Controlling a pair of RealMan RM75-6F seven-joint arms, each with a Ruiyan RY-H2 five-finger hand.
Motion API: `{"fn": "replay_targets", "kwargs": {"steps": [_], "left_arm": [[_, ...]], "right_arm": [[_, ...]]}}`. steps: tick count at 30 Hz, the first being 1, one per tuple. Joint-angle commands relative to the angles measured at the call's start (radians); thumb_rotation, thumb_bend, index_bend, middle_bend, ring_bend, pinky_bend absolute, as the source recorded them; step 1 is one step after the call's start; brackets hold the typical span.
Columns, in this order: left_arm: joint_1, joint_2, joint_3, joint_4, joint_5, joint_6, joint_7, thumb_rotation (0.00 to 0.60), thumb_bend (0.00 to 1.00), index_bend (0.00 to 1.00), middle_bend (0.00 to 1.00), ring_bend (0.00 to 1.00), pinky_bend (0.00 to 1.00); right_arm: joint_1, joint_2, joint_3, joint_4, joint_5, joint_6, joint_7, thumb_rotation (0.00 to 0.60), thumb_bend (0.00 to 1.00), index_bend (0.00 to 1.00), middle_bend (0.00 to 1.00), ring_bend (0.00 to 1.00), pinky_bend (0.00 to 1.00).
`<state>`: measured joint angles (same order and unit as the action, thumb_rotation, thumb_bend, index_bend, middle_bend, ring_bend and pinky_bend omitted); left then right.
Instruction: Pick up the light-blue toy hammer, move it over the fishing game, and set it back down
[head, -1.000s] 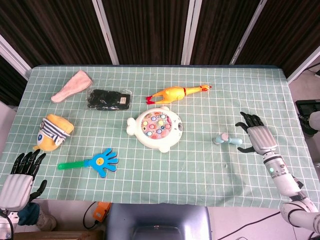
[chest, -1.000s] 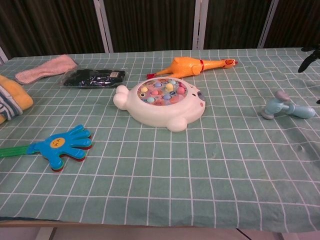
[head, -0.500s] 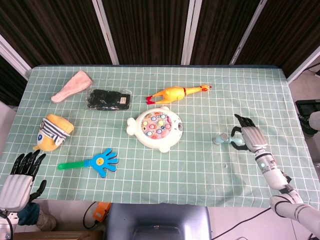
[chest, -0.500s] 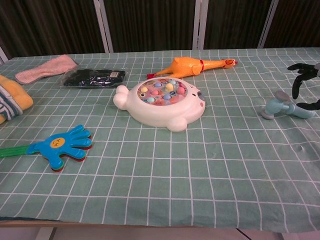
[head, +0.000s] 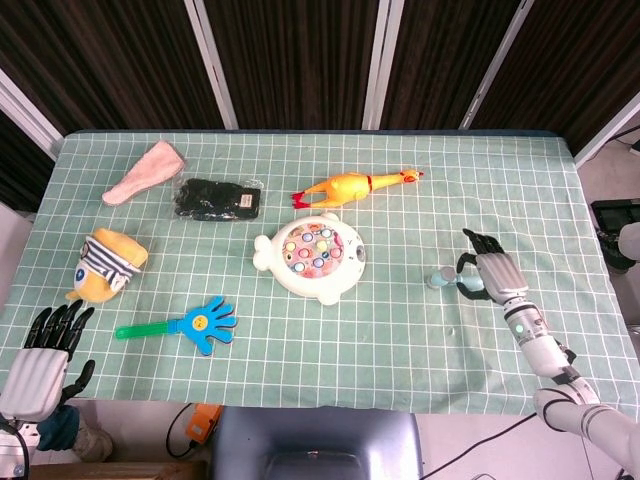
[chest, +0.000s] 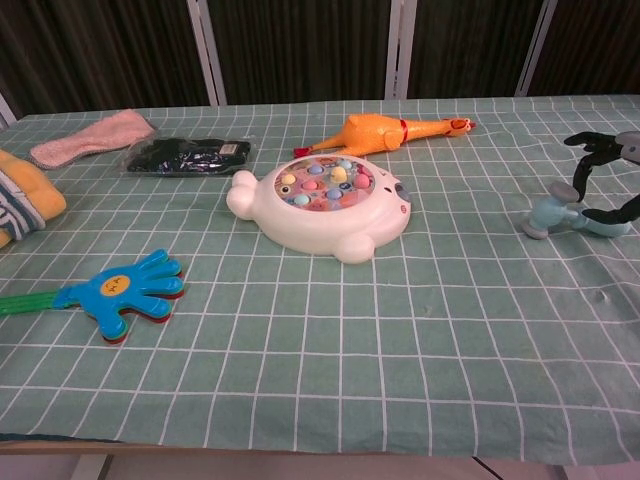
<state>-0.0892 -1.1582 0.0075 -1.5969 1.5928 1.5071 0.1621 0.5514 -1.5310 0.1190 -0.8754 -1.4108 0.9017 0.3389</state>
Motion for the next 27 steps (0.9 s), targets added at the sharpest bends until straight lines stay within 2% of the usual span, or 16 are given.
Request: {"fn": "replay_targets", "kwargs": {"steps": [1,27], "left_arm": [[-0.001,0.001,0.000,-0.001,0.000,-0.002,0.000,0.600,0.39,0.00,0.00,0.00,0.03],[0.004,0.009,0.003,-0.003,0.011,0.010,-0.011,0.600,0.39,0.00,0.00,0.00,0.03]], "right_arm": [[0.002,-0.007,0.000,0.003,0.005,-0.002,-0.008,0.600,0.50,0.61,0.00,0.00,0.00],[0.032,-0.038,-0.002,0.017,0.038,-0.052,-0.062,0.600,0.53,0.65,0.01,0.00,0.00]]}}
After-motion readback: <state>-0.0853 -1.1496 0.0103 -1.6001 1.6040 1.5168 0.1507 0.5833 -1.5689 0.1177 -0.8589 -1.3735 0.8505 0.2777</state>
